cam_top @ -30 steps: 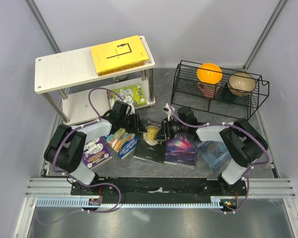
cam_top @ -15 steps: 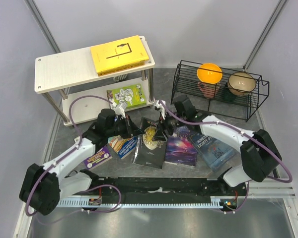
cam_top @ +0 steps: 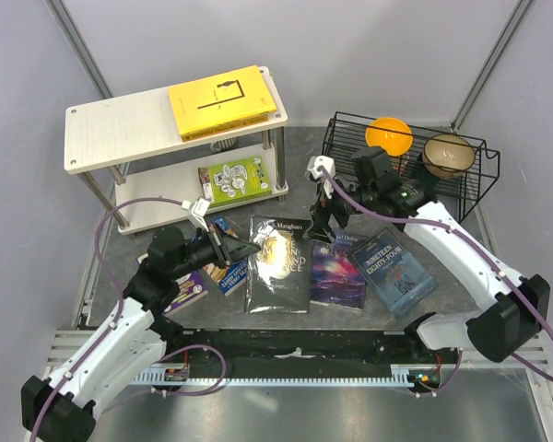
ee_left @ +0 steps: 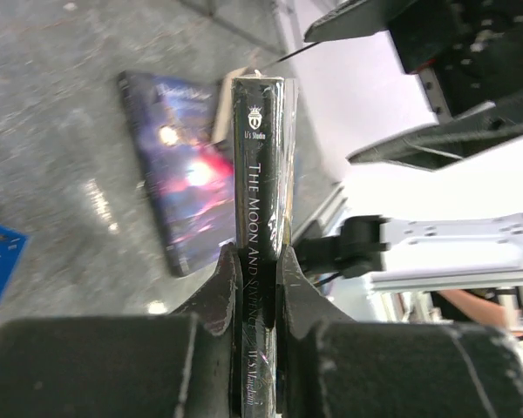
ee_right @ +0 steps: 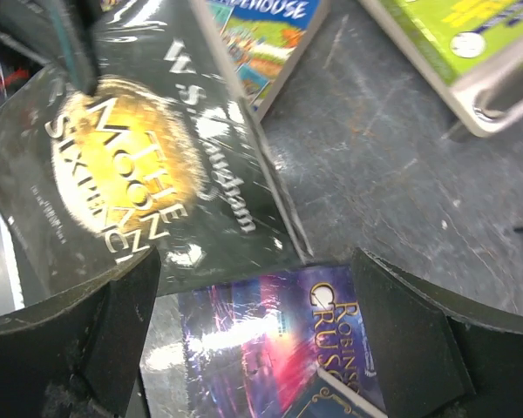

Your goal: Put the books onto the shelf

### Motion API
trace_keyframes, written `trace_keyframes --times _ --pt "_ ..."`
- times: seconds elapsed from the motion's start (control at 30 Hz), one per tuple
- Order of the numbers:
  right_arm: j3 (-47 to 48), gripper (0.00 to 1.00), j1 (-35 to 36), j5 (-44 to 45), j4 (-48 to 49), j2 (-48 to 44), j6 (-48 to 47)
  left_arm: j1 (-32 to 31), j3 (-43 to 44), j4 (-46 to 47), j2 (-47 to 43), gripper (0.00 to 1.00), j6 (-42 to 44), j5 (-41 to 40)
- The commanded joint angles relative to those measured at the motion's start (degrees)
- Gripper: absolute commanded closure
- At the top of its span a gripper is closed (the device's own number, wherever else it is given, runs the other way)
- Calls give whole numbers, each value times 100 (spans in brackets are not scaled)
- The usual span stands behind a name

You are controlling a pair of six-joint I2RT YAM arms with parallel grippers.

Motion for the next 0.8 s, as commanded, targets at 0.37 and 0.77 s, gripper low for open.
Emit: trace_keyframes --times 0.37,0.77 --pt "-953 2 -411 -1360 2584 -690 4880 -11 287 2020 -564 99 -1904 -925" --pt "-1868 38 -393 -1968 6313 -593 8688 -20 682 2531 -89 99 -2300 -917"
